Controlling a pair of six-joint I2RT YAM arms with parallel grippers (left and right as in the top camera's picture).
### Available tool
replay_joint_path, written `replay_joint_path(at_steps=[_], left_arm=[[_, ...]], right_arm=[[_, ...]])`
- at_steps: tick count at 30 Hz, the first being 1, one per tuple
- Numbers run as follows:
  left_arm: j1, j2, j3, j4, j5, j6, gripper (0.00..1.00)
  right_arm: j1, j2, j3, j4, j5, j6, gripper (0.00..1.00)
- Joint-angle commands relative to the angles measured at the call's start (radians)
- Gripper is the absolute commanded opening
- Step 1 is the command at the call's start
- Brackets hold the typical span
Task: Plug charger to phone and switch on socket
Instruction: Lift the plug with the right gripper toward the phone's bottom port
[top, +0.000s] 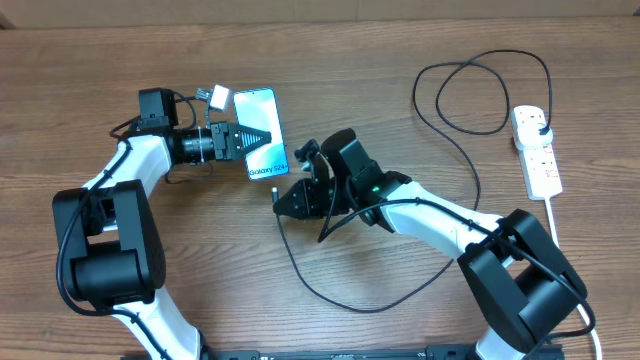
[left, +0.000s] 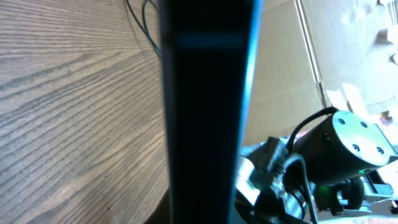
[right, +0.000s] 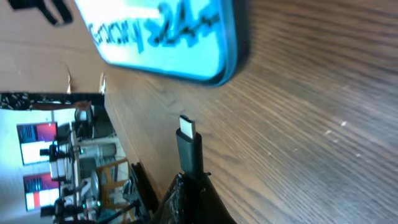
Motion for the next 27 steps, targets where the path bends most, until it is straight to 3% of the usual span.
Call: replay_joint_path(at_steps=[1, 5, 27], left_arm=[[0.007, 0.0, -0.002, 0.007, 0.055, -0.029, 0.04], [0.007, 0.0, -0.002, 0.007, 0.055, -0.041, 0.04], [0.007, 0.0, -0.002, 0.006, 0.056, -0.145, 0.04]], right_arm=[[-0.012, -0.013, -0.001, 0.031, 0.004, 0.023, 0.04], [-0.013, -0.013, -0.001, 0.098, -0.064, 0.015, 0.04], [-0.029, -0.013, -0.001, 0.12, -0.047, -0.004, 0.04]])
